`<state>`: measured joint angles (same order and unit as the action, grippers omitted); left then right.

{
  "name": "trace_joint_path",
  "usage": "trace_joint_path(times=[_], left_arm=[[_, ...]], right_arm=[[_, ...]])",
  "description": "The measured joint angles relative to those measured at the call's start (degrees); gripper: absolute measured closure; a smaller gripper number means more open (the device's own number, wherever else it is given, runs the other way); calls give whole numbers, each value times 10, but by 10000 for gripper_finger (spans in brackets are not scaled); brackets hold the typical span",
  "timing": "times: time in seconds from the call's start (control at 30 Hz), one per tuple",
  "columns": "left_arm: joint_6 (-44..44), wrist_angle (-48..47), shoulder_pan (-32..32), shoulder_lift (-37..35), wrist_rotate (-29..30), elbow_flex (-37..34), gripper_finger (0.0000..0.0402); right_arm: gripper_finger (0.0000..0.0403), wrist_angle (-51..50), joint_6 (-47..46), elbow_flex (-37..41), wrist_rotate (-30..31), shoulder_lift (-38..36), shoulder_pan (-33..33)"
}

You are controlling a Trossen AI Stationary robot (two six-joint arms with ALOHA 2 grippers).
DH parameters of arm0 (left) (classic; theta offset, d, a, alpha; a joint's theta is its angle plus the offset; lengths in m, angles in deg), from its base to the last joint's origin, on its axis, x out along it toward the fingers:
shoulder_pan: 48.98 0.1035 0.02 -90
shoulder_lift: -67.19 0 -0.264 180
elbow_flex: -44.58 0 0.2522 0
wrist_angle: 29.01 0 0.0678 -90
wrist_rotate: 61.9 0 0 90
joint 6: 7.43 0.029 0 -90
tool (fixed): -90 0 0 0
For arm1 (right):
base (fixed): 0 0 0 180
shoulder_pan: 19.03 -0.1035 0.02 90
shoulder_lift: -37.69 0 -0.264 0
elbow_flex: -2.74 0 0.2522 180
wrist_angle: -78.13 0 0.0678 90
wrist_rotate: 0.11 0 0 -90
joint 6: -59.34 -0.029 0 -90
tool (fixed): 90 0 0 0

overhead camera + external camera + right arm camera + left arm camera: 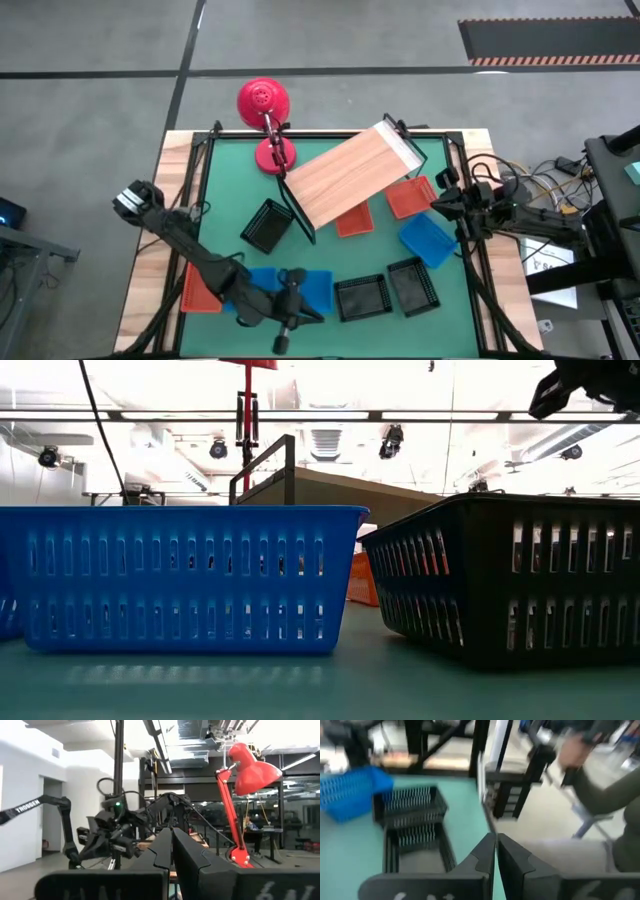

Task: Stack baskets on shelf by color
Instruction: Put the middle blue basket on the shelf

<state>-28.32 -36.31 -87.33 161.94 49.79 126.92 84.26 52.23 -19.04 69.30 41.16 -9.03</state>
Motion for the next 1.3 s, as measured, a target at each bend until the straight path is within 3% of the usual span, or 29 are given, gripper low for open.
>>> trace_joint_path(times=[0.37, 0.77, 0.97, 1.17, 1.3], left_arm=[[-134, -285, 1, 58, -7, 103, 398], [-115, -350, 27, 140, -62, 154, 395], [-118, -385, 42, 145, -127, 155, 340], [-112, -403, 48, 146, -118, 154, 260], [-99, -397, 49, 147, -126, 149, 231]], right_arm=[[394, 1, 13, -18, -5, 13, 0], [394, 1, 16, -18, -4, 12, 0], [394, 1, 12, -19, -5, 12, 0], [394, 1, 12, -19, -5, 12, 0], [394, 0, 12, -19, -5, 12, 0]])
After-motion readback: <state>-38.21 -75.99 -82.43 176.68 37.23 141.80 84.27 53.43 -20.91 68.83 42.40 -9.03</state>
